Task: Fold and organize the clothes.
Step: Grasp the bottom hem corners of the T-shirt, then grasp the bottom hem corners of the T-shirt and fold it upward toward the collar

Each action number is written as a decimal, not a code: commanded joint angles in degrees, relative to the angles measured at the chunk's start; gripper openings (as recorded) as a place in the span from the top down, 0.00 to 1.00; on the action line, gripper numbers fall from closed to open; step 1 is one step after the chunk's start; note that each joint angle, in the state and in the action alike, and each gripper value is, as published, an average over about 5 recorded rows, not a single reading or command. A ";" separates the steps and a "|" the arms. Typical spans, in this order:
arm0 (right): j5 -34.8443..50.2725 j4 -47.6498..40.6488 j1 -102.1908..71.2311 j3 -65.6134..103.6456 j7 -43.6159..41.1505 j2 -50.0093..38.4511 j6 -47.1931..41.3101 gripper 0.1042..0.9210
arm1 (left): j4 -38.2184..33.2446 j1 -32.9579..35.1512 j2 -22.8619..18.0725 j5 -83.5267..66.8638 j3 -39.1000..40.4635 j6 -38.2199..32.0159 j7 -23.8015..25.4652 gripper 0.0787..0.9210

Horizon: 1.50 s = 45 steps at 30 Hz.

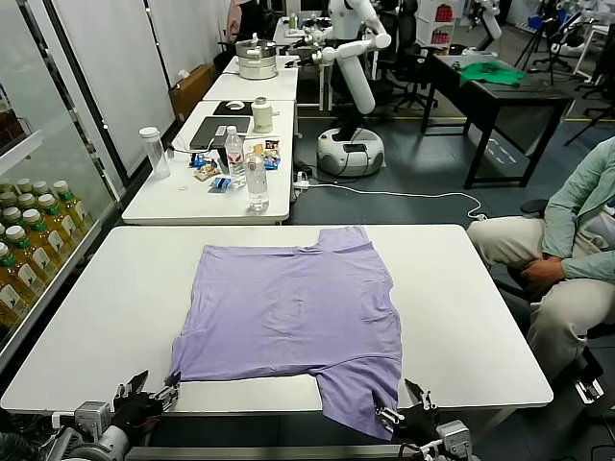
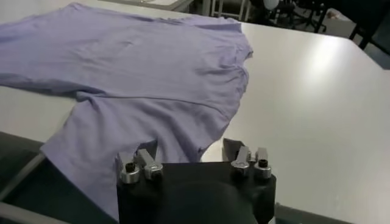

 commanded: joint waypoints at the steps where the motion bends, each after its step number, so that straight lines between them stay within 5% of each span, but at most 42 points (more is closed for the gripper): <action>1: 1.71 -0.37 0.13 -0.98 0.36 -0.05 -0.74 0.50 | 0.56 0.15 -0.12 -1.29 0.09 0.39 0.50 0.44; 12: 2.98 -1.04 0.69 -0.18 -1.17 0.44 1.01 0.90 | -0.13 0.12 -0.47 -1.26 0.75 -1.58 1.75 0.80; 17: 6.63 1.10 -0.94 3.34 -3.79 -1.72 2.93 0.99 | -3.31 2.12 -0.59 -0.98 0.49 -2.72 1.31 0.96; 33: 4.76 15.27 -19.34 17.90 -7.64 -4.88 4.45 0.99 | -17.99 22.02 0.73 -0.07 -6.04 -3.40 -5.94 0.99; 38: 5.00 14.32 -12.17 15.71 -6.78 -4.38 4.14 0.99 | -18.49 18.89 2.13 -4.25 -10.28 -2.98 -5.21 0.99; 45: 5.75 7.27 2.72 9.25 -5.40 -2.44 1.97 0.99 | -11.31 5.59 3.16 -5.09 -6.94 -2.94 -0.81 0.99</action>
